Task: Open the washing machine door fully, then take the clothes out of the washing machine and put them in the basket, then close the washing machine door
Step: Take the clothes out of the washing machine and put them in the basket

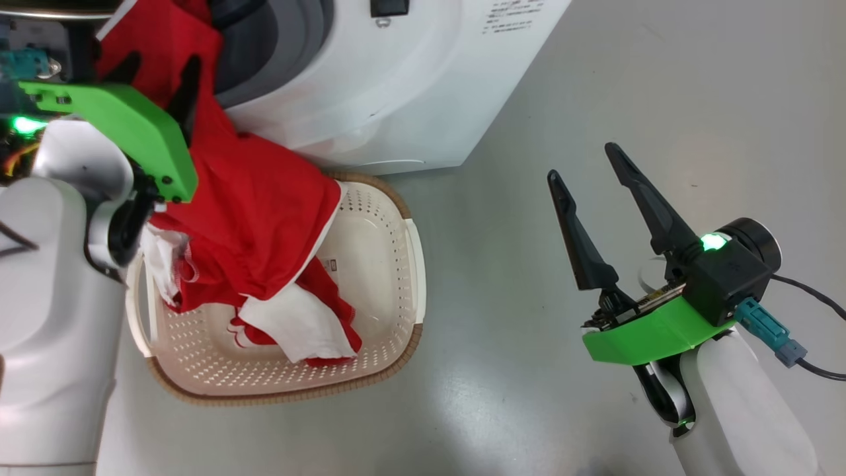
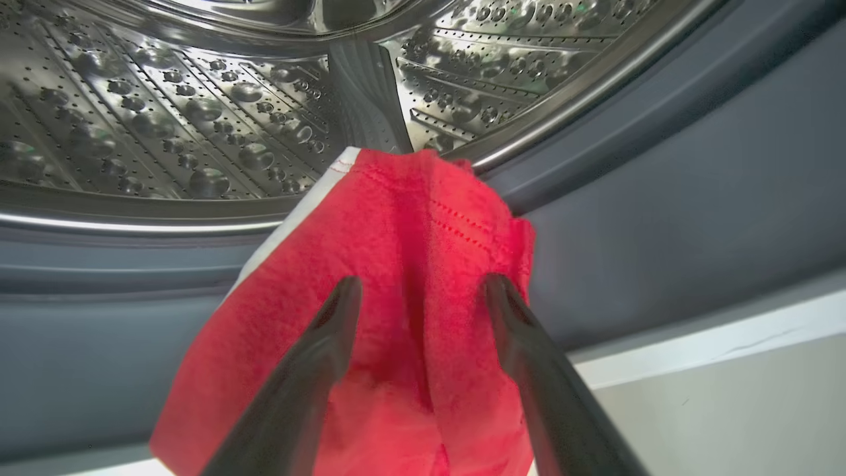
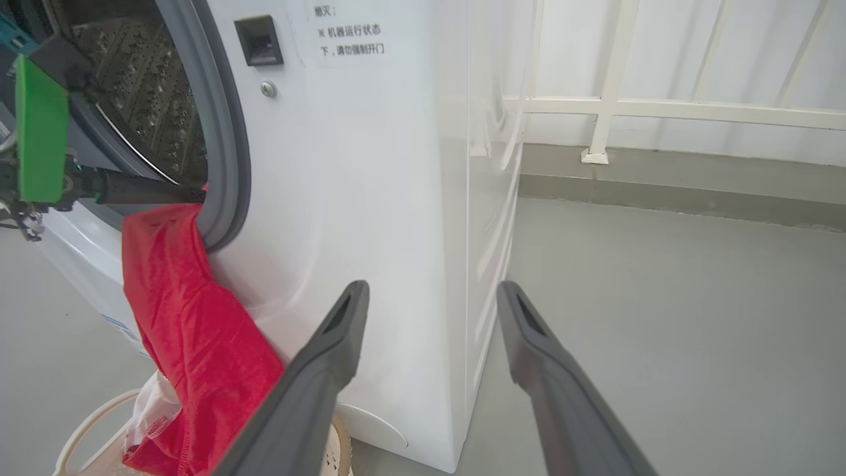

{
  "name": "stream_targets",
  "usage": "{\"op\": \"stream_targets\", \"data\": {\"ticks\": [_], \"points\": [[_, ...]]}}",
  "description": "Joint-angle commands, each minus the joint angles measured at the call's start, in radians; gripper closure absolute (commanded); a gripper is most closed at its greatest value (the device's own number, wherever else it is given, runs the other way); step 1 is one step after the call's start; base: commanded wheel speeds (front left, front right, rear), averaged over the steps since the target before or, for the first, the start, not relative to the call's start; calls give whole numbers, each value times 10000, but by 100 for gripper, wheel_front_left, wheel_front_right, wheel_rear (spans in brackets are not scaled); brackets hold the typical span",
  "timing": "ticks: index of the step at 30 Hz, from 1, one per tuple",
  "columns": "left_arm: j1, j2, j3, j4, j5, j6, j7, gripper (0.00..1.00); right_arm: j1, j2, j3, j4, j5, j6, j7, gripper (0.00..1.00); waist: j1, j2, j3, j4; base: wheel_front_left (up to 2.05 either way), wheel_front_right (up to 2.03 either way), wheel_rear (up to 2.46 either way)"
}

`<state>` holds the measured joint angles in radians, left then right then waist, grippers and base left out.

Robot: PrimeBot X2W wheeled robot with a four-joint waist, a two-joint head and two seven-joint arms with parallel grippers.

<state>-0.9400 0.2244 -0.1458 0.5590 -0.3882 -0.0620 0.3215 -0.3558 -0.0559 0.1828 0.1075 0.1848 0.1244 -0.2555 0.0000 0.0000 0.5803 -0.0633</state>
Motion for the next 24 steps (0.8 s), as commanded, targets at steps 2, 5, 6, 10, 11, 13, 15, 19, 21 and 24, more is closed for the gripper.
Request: {"op": "stream_targets", "data": {"ticks": [2, 5, 6, 10, 11, 13, 15, 19, 21, 24], "points": [[-276, 544, 187, 13, 93, 36, 137, 0, -60, 57, 276, -216, 90, 63, -63, 0, 0, 0, 13, -78, 0, 0, 0], [-410, 584, 129, 282, 128, 62, 178, 0, -71, 57, 320, -230, 122, 63, -63, 0, 0, 0, -5, -146, 0, 0, 0], [-443, 607, 100, 344, 163, 77, 157, 0, -71, 57, 325, -229, 134, 63, -63, 0, 0, 0, -12, -166, 0, 0, 0], [-530, 669, 28, 628, 167, 56, 216, 0, -77, 57, 318, -241, 231, 63, -63, 0, 0, 0, -16, -238, 0, 0, 0], [-539, 680, 14, 688, 165, 59, 233, 21, -81, 57, 321, -246, 250, 63, -63, 0, 0, 0, -10, -256, 0, 0, 0], [-540, 669, 24, 811, 108, 87, 302, 60, -85, 57, 310, -259, 285, 63, -63, 0, 0, 0, -1, -281, 0, 0, 0], [-532, 665, 19, 903, 69, 98, 334, 100, -88, 57, 312, -272, 306, 63, -63, 0, 0, 0, 13, -303, 0, 0, 0], [-524, 648, -3, 1026, 3, 103, 334, 100, -108, 57, 314, -283, 335, 63, -63, 0, 0, 0, 38, -325, 0, 0, 0], [-529, 651, 0, 1012, 3, 126, 171, 100, -108, 57, 300, -291, 343, 63, -63, 0, 0, 0, 48, -320, 0, 0, 0], [-506, 649, 15, 933, 49, 211, -262, 100, -97, 57, 272, -293, 342, 63, -63, 0, 0, 0, 50, -302, 0, 0, 0]]}}
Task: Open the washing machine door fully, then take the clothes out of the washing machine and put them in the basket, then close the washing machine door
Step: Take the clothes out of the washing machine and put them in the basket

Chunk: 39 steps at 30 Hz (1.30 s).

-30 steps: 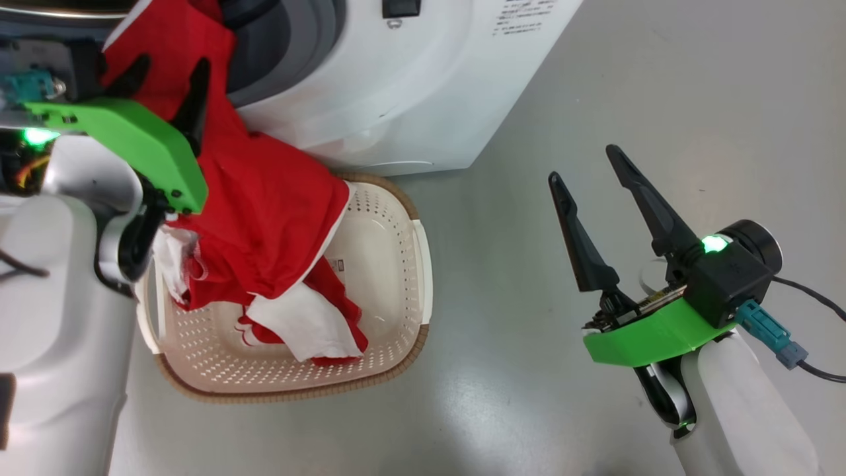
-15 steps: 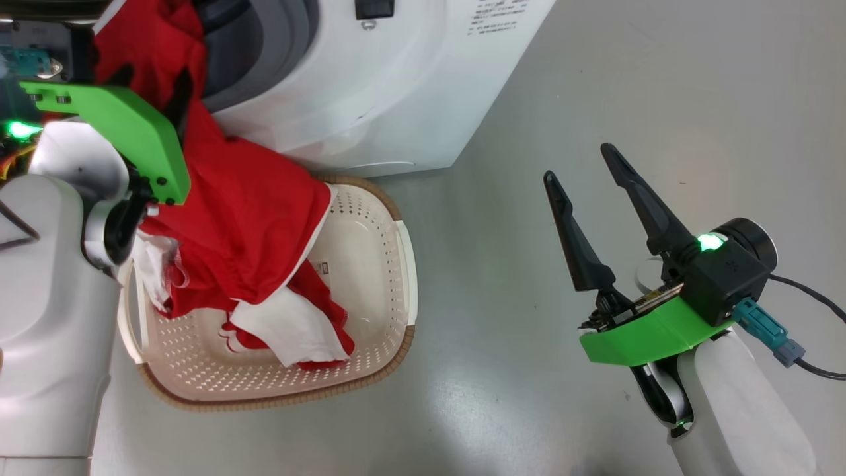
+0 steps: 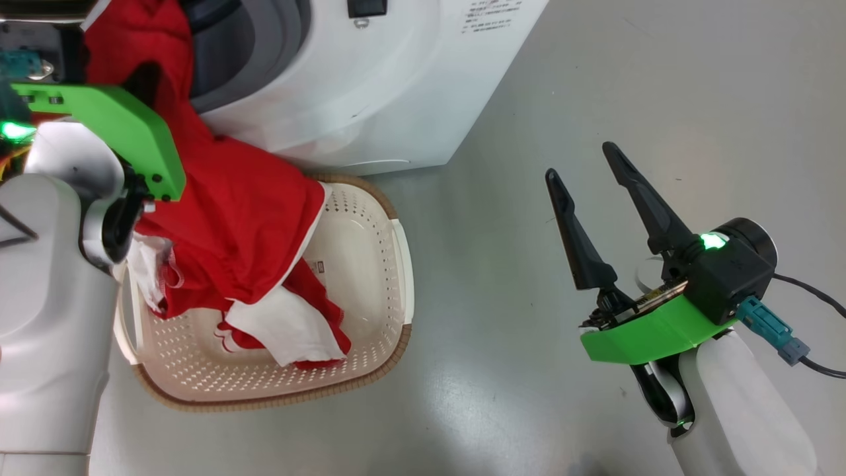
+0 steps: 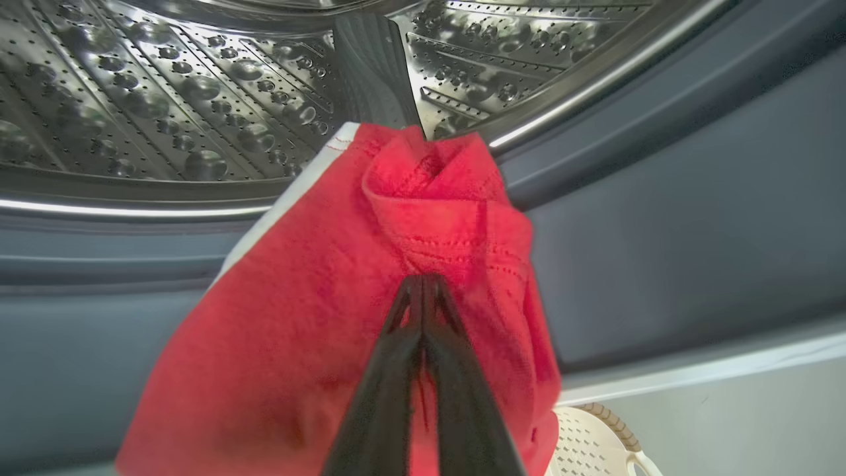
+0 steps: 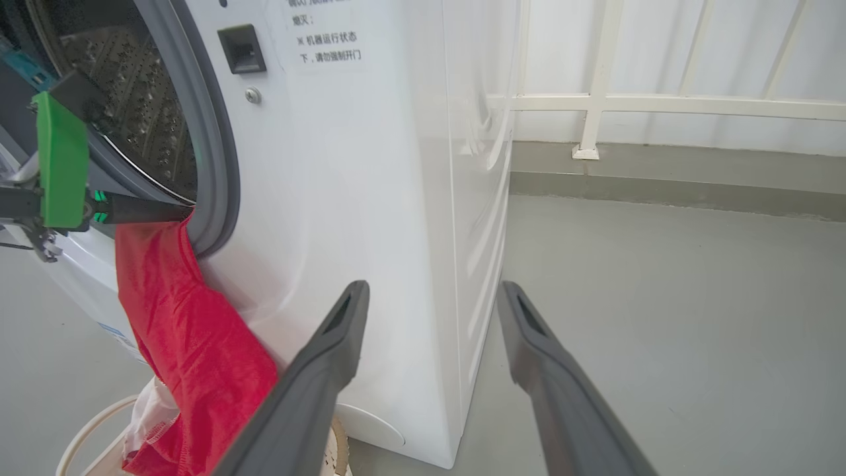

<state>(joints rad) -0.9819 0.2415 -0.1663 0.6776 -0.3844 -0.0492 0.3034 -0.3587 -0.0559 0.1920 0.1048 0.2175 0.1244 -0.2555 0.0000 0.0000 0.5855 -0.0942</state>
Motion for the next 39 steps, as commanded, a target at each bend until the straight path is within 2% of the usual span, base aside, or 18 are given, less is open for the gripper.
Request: {"op": "stream_targets", "data": {"ticks": [1, 11, 20, 28, 34, 39], "points": [[-72, 483, 223, -274, 33, 119, -226, 100, -62, 57, 175, -265, 13, 63, -63, 0, 0, 0, -7, 16, 0, 0, 0], [225, 494, 323, -780, 14, 235, -1459, 100, -14, 57, 102, -226, -38, 63, -63, 0, 0, 0, -53, 222, 0, 0, 0], [802, 434, 378, -1917, 17, 412, -2454, 100, 30, 57, 58, -153, -143, 63, -63, 0, 0, 0, -164, 445, 0, 0, 0], [1945, 425, 359, -3670, 114, 515, -3542, 100, 138, 57, 11, -81, -184, 63, -63, 0, 0, 0, -355, 572, 0, 0, 0], [3261, 457, 463, -5221, 274, 890, -4226, 100, 244, 57, -38, -49, -181, 63, -63, 0, 0, 0, -551, 653, 0, 0, 0], [4480, 426, 455, -6548, 339, 1265, -4167, 100, 383, 57, -44, -13, -183, 63, -63, 0, 0, 0, -721, 761, 0, 0, 0]]}}
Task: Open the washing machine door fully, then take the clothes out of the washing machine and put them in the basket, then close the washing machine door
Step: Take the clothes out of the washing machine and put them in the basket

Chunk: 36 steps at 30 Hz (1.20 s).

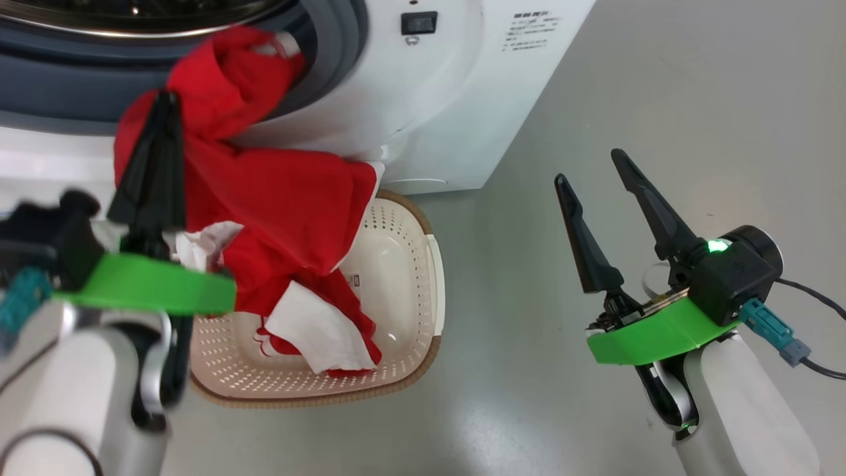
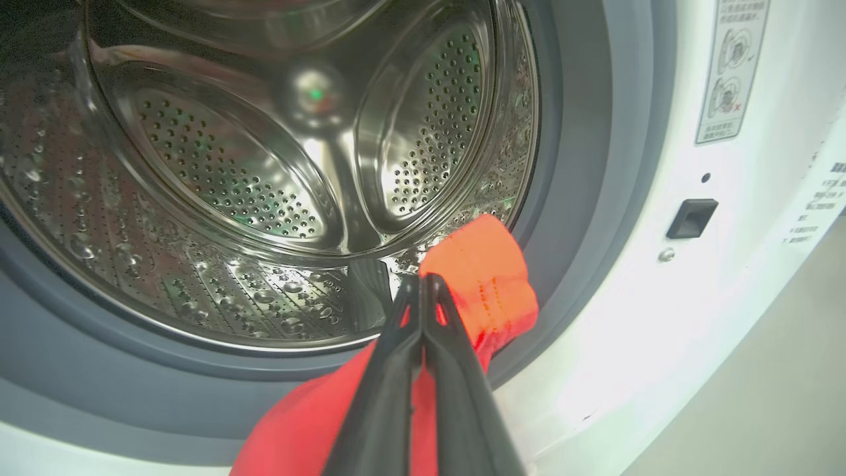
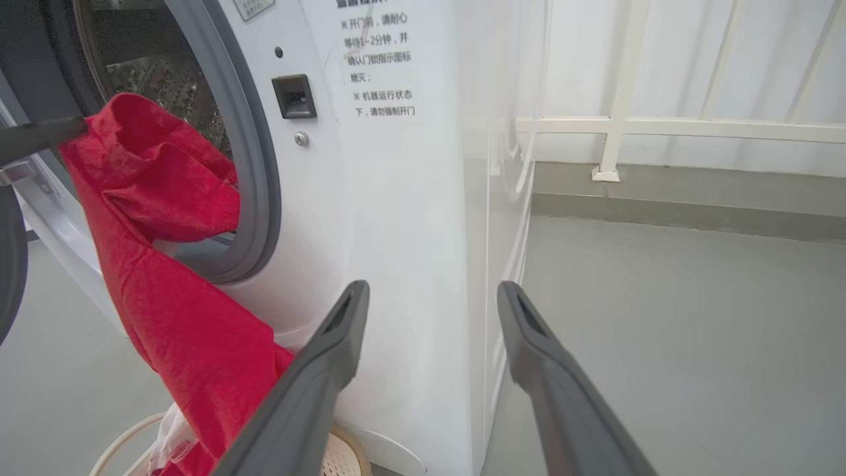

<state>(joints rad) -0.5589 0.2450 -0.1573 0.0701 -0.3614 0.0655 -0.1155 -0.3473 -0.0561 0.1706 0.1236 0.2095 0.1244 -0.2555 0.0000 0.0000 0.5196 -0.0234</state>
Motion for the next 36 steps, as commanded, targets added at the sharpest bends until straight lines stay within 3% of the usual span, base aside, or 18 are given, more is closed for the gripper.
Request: {"op": "stream_targets", "data": {"ticks": [1, 9, 17, 25, 36], "points": [[479, 378, 362, -746, 117, 200, 64, 100, 284, 59, 180, -199, -102, 63, -63, 0, 0, 0, -80, 75, 0, 0, 0], [1986, 14, 123, -2140, -108, 679, 674, 100, 312, 59, 231, -202, -139, 63, -63, 0, 0, 0, -119, 244, 0, 0, 0], [2329, -360, 109, -969, -836, 536, 768, 100, 198, 59, 339, -206, -115, 63, -63, 0, 0, 0, 10, 193, 0, 0, 0], [1718, -632, 108, 2316, -1426, -81, 309, 100, 52, 59, 367, -217, 4, 63, -63, 0, 0, 0, 251, -153, 0, 0, 0], [-284, -1053, -103, 7329, -1823, -922, 49, 100, -152, 59, 461, -126, 116, 63, -63, 0, 0, 0, 645, -481, 0, 0, 0]]}}
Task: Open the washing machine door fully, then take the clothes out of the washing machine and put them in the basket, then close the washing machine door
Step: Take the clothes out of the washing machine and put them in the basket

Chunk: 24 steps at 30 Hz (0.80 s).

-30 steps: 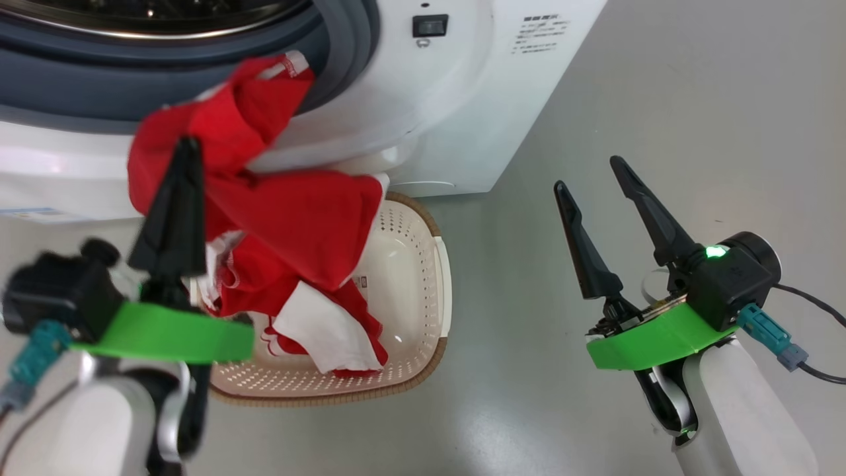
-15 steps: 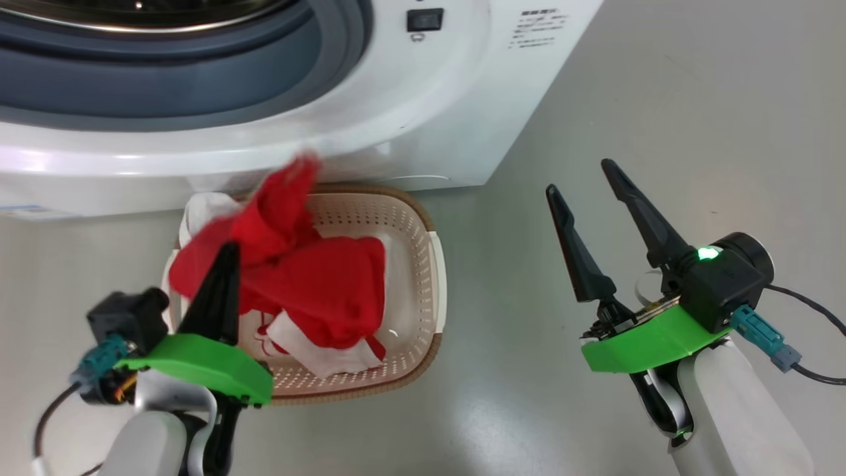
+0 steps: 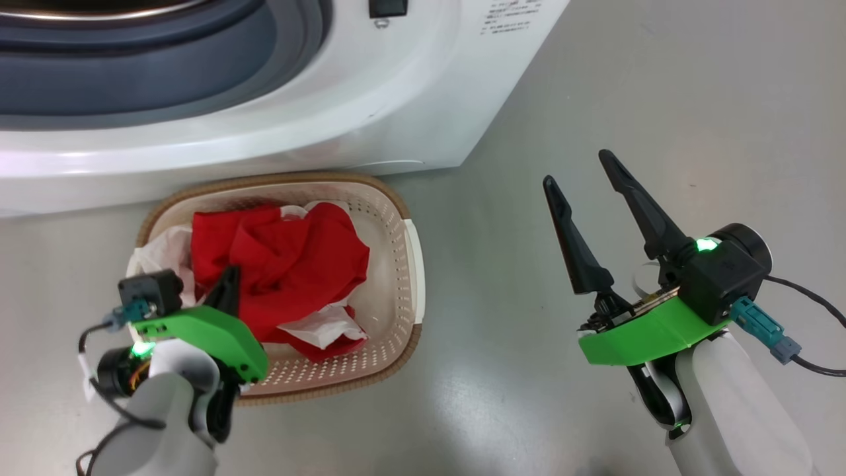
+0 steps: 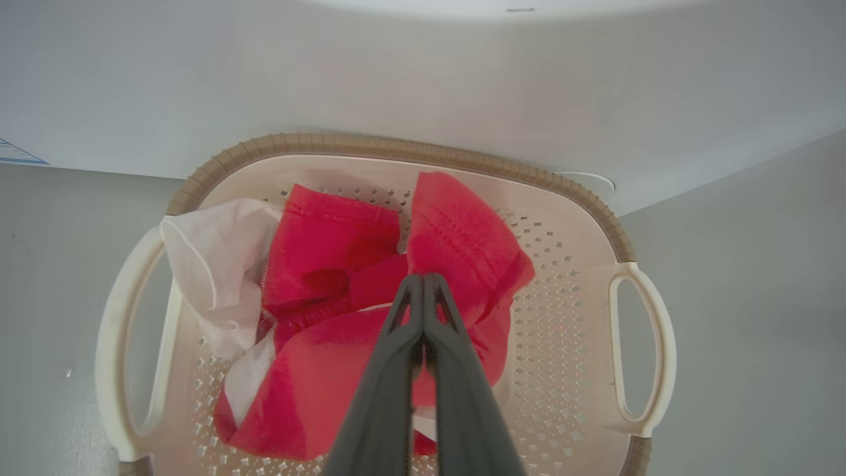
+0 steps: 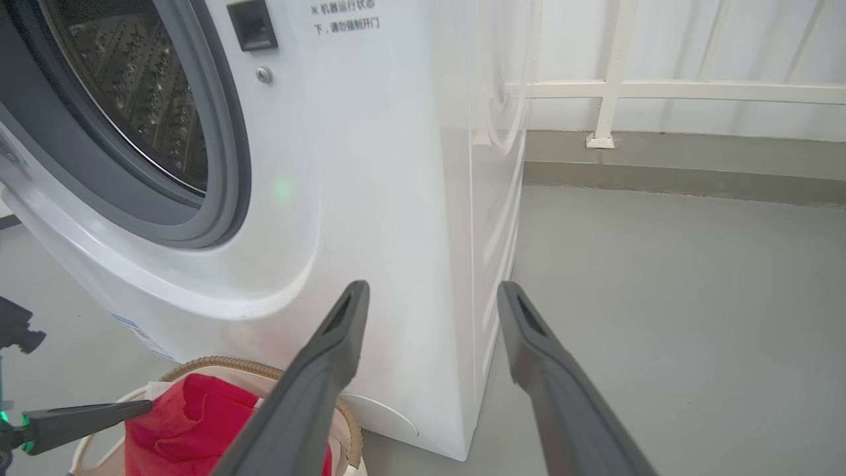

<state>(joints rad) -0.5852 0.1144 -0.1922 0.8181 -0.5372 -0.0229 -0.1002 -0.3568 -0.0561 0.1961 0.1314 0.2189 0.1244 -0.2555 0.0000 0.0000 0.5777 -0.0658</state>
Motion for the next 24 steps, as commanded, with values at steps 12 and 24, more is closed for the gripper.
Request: {"op": "stream_targets", "data": {"ticks": [12, 24], "points": [[-1615, 81, -109, 3342, -118, -642, -59, 100, -227, 59, 238, -163, 71, 63, -63, 0, 0, 0, 306, -259, 0, 0, 0], [-2104, -107, -422, 4284, -8, -762, -949, 0, -192, 59, 109, -50, 77, 63, -63, 0, 0, 0, 78, -132, 0, 0, 0]]}}
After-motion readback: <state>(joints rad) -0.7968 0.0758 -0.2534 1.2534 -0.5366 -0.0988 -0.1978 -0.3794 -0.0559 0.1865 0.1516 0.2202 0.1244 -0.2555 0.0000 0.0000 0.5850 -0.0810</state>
